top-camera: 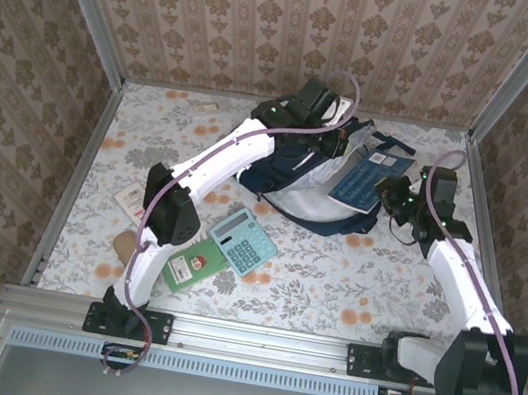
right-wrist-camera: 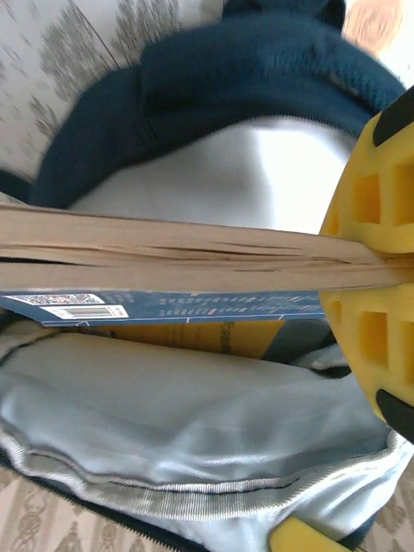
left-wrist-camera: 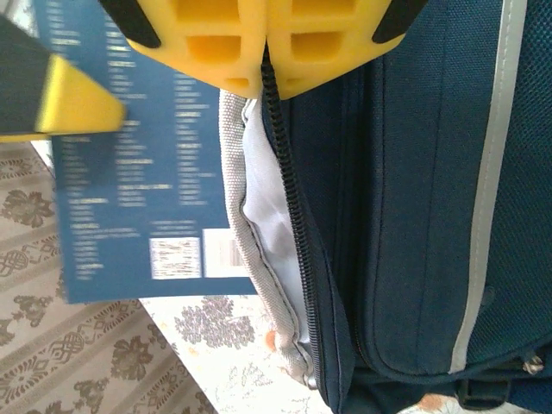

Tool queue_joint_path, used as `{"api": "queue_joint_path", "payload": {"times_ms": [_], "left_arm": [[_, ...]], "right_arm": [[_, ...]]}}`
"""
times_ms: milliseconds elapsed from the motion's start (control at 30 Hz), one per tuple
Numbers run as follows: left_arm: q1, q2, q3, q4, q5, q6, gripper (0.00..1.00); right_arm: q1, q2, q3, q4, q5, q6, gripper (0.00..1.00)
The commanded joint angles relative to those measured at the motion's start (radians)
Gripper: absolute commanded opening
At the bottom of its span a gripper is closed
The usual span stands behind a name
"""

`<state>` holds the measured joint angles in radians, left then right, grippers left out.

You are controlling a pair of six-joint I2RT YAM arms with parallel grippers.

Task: Pack books, pencil case, and school supplies into a backpack

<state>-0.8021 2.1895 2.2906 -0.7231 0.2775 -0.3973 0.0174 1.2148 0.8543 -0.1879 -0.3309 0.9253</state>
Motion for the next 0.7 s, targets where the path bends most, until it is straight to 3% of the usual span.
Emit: {"api": "queue_joint_path", "payload": {"times_ms": [0,233,667], "left_arm": [[-0.005,-0.062,0.063,0.014,0.055,-0.014,0.00],[-0.002,-0.074,0.060,0.020,0.081,-0.008,0.00],[-0.003,-0.099,0.009,0.050,0.114,-0.015,0.00]], "right_arm": [[0.047,0.060,0.019,0.152,-0.057,0.058,0.00],[0.085,0.256,0.052,0.377,-0.051,0.185,0.00],[0.180,0.608,0.310,0.442,-0.016,0.234,0.01]]}}
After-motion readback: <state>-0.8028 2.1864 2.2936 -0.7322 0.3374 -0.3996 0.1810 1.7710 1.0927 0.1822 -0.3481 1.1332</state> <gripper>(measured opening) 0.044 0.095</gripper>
